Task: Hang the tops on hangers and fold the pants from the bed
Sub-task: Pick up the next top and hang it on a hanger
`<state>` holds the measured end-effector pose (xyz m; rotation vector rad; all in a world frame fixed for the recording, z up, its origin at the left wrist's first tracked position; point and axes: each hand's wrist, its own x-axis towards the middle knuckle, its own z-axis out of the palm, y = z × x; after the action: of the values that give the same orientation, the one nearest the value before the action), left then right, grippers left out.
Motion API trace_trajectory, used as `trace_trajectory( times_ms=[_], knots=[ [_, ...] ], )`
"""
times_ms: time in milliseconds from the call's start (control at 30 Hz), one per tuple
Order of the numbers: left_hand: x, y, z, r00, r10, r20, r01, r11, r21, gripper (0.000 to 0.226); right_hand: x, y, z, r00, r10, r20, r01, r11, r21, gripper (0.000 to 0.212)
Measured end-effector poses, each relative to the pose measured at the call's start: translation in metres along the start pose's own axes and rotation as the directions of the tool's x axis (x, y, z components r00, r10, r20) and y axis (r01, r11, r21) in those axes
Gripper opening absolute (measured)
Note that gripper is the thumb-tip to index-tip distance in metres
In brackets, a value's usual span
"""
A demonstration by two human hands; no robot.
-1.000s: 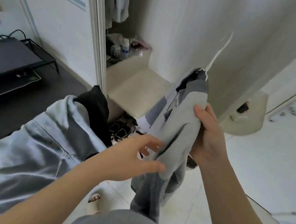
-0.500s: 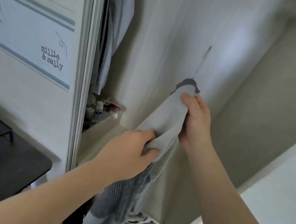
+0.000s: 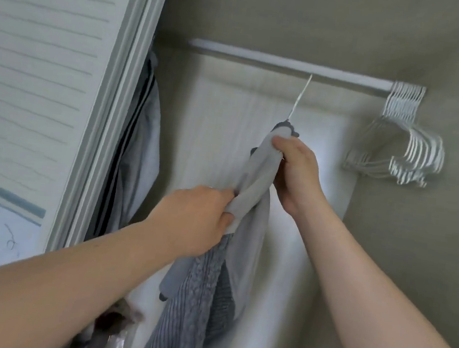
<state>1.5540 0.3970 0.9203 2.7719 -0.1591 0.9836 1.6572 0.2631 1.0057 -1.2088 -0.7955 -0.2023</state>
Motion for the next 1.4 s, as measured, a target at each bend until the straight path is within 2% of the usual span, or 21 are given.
trace_trajectory(
  times_ms=[100, 267, 400, 600, 767, 967, 1033, 1133, 1300, 1400],
  knots=[
    [0.052, -0.004, -0.015, 0.997, 0.023, -0.067, -0.016, 0.994, 0.105, 0.022, 0.058, -0.023, -0.007, 0.999, -0.040, 0.013, 0.041, 0.996, -0.083, 0.009],
    [0.125, -0.003, -0.029, 0.983, 0.043, -0.179, -0.006, 0.979, 0.203, 0.022, 0.134, -0.044, -0.017, 0.993, -0.121, 0.005, 0.120, 0.980, -0.156, 0.027],
    [0.170, -0.002, -0.031, 0.978, 0.035, -0.205, 0.017, 0.969, 0.245, 0.018, 0.179, -0.051, -0.023, 0.990, -0.139, -0.022, 0.131, 0.968, -0.216, 0.018],
    [0.218, -0.005, -0.029, 0.979, -0.010, -0.202, 0.070, 0.954, 0.293, 0.017, 0.221, -0.044, -0.031, 0.994, -0.090, -0.070, 0.069, 0.963, -0.260, 0.012],
    [0.229, -0.014, -0.015, 0.984, -0.048, -0.171, 0.106, 0.931, 0.348, 0.031, 0.229, -0.024, -0.035, 0.997, -0.074, -0.025, 0.064, 0.955, -0.291, 0.007],
    [0.228, -0.020, -0.003, 0.994, -0.068, -0.084, 0.095, 0.919, 0.382, 0.023, 0.217, -0.006, -0.035, 0.996, 0.032, 0.085, -0.003, 0.947, -0.321, 0.017],
    [0.226, -0.023, -0.002, 0.994, -0.071, -0.080, 0.096, 0.924, 0.371, 0.017, 0.211, -0.008, -0.030, 0.989, 0.050, 0.136, 0.005, 0.927, -0.375, 0.018],
    [0.222, -0.029, -0.005, 0.991, -0.109, -0.082, 0.132, 0.923, 0.362, 0.026, 0.200, -0.011, -0.024, 0.973, 0.080, 0.219, 0.051, 0.843, -0.536, 0.025],
    [0.212, -0.036, -0.012, 0.994, -0.110, -0.021, 0.111, 0.960, 0.258, 0.021, 0.187, -0.008, -0.011, 0.973, -0.022, 0.230, 0.171, 0.738, -0.653, 0.017],
    [0.204, -0.036, -0.015, 0.996, -0.088, -0.014, 0.089, 0.967, 0.238, 0.024, 0.187, -0.003, -0.001, 0.966, -0.095, 0.239, 0.229, 0.744, -0.628, 0.010]
  ],
)
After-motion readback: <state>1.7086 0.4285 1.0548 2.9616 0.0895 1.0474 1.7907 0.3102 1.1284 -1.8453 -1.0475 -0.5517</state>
